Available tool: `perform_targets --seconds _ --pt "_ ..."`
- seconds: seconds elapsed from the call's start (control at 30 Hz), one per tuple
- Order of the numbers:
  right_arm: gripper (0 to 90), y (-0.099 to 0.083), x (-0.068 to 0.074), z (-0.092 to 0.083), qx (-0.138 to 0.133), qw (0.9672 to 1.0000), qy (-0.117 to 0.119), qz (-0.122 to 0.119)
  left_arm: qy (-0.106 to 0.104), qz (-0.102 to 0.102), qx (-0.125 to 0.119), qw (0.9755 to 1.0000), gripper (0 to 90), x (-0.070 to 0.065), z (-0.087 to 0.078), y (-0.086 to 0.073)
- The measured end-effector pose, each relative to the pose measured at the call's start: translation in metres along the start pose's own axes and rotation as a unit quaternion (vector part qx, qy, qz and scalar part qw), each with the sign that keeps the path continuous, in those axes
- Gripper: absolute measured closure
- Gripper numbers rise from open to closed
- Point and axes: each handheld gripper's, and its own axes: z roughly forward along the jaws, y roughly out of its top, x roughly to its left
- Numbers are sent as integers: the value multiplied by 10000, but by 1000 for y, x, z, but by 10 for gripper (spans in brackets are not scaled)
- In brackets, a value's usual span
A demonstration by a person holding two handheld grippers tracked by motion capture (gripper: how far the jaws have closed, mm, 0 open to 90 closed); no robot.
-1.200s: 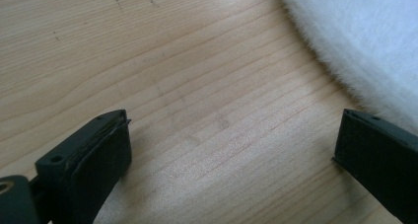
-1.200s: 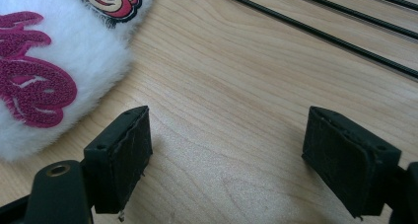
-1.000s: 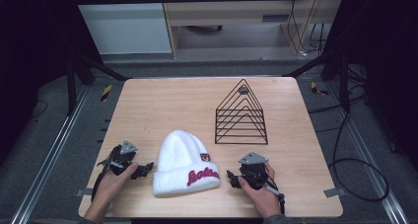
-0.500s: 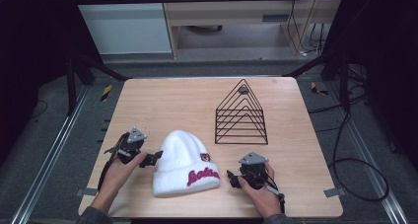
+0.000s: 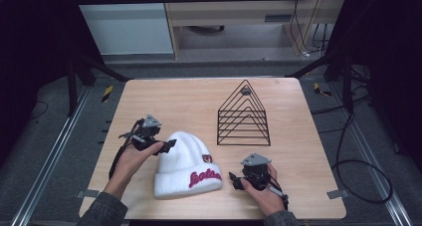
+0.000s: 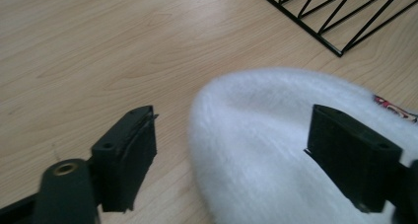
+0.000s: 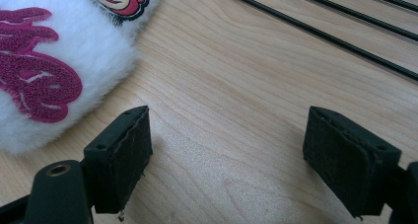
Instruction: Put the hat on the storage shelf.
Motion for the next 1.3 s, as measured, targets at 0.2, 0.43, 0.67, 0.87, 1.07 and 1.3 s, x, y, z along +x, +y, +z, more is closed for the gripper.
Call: perform_targets --seconds 0.2,0.43,0.67,0.87,1.07,1.3 --pt "187 0 0 0 4 10000 -8 -2 114 98 348 9993 274 1 24 7" --pt "187 0 0 0 1 10000 -9 12 228 105 752 9969 355 10 40 1" --pt "187 0 0 0 0 10000 -9 12 150 76 942 9954 366 10 53 -5" --pt "187 0 0 0 -2 10000 -10 13 -18 52 965 9953 469 8 55 -7" --pt "187 0 0 0 0 10000 -10 12 -164 46 1064 9942 712 5 55 -6" --pt "187 0 1 0 2 10000 -11 22 0 -4 815 9967 824 -5 42 -3"
